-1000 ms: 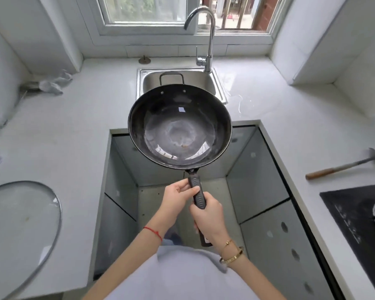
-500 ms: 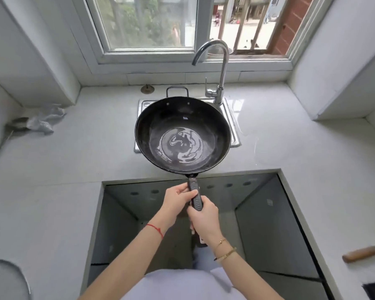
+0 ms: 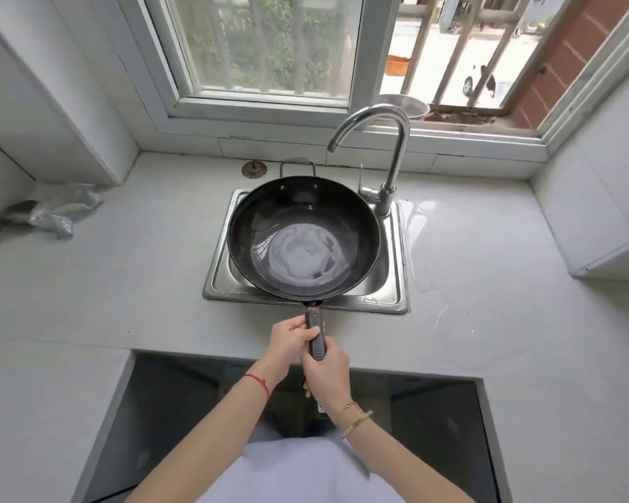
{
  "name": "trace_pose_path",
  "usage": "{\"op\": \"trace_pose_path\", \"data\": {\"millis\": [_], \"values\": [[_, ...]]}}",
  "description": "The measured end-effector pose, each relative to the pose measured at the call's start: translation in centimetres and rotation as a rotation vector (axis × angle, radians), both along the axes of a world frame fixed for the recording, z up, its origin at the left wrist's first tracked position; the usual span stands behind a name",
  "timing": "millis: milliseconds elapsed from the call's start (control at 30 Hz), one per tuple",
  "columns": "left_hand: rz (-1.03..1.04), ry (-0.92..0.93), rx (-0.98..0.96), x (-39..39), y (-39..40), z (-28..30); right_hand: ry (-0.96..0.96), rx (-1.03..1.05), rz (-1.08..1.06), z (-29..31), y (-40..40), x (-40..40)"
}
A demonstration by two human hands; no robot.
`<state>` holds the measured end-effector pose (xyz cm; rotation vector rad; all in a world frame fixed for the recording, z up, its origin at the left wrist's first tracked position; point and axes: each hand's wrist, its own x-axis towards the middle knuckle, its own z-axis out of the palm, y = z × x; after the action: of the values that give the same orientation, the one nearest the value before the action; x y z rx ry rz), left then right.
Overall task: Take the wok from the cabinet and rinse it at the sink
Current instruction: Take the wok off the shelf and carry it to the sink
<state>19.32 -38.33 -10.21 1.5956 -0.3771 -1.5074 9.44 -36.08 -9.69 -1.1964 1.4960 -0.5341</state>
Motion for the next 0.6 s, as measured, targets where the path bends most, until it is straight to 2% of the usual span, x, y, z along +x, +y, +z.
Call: {"op": "trace_pose_path", "data": {"millis": [433, 600], "values": [[-0.059, 0.007, 0.071, 1.5, -2.1, -0.9, -0.013, 0.047, -0.062, -0.8, -2.0, 2.0], [-0.09, 0.019, 0.069, 2.1, -2.1, -1.2, -0.006, 0.1, -0.018, -1.0, -2.2, 2.4]]}}
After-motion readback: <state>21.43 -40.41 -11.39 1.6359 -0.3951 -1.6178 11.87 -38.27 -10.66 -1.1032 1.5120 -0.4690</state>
